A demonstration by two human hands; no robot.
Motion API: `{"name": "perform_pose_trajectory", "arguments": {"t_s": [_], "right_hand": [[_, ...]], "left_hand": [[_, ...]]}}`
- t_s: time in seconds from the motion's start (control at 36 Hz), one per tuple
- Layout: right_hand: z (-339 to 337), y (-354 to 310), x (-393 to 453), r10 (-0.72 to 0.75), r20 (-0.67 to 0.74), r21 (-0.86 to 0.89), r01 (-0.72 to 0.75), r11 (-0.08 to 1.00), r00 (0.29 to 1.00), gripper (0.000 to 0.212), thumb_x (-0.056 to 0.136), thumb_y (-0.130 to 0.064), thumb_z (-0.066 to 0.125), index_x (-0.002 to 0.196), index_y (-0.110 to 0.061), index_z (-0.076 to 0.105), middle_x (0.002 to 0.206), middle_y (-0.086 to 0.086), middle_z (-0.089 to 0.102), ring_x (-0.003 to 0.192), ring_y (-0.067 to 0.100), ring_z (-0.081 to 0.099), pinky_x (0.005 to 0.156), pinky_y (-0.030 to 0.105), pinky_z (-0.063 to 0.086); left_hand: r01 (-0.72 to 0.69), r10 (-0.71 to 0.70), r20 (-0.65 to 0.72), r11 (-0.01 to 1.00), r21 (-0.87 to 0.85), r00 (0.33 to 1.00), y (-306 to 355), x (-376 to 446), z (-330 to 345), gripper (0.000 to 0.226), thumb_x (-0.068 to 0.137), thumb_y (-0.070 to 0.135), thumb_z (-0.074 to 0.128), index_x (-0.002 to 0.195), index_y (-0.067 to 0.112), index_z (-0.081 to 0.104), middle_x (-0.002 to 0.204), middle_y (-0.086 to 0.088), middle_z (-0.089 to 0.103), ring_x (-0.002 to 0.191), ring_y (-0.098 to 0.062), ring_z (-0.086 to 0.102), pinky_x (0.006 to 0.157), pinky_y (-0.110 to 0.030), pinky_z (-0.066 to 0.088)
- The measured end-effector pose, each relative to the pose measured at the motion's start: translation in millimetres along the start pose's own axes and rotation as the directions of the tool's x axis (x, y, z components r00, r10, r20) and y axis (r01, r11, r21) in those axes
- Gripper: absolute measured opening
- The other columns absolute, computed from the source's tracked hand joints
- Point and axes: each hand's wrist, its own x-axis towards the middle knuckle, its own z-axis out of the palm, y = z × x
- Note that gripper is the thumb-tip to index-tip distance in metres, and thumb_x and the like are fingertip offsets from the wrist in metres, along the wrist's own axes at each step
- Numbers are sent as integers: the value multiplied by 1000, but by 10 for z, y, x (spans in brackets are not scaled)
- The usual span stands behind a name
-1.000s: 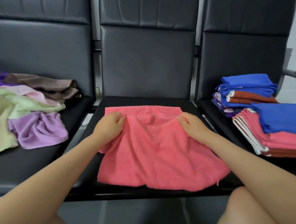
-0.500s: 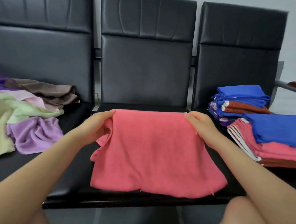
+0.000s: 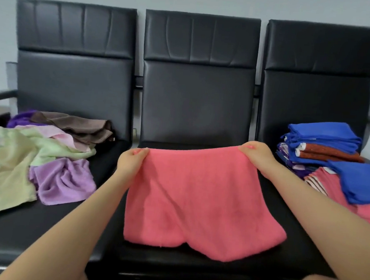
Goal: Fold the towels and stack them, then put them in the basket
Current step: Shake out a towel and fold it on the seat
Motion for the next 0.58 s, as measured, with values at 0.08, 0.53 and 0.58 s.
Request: {"name": "perform_pose_trajectory", "arguments": {"t_s": [0.08,0.53,0.58], "right_hand": [[185,189,60,8,-39,-130,-12,991,999,19,91,-10,56,89,3,70,95,19,69,95,34,63,82,39,49],[492,759,229,-94,115,-565,143,812,989,13,92,-23,53,83,-24,63,95,-4,55,93,16,50,75,33,45],[511,789,230,-161,140,-574,212,791,977,9,92,-24,56,87,-23,63,101,-7,49,101,13,43,81,34,44]], "left_hand": [[-128,123,34,932,339,992,-130,113,92,25,95,27,55,95,8,70,95,-10,68,91,-23,59,78,-30,40],[-324,299,183,538,779,936,-564,324,41,21,93,34,55,97,19,69,103,-3,61,106,-25,52,80,-33,37],[-289,274,158,548,785,949,-577,336,30,19,92,36,56,99,21,67,108,-3,58,110,-25,48,85,-33,37]]}}
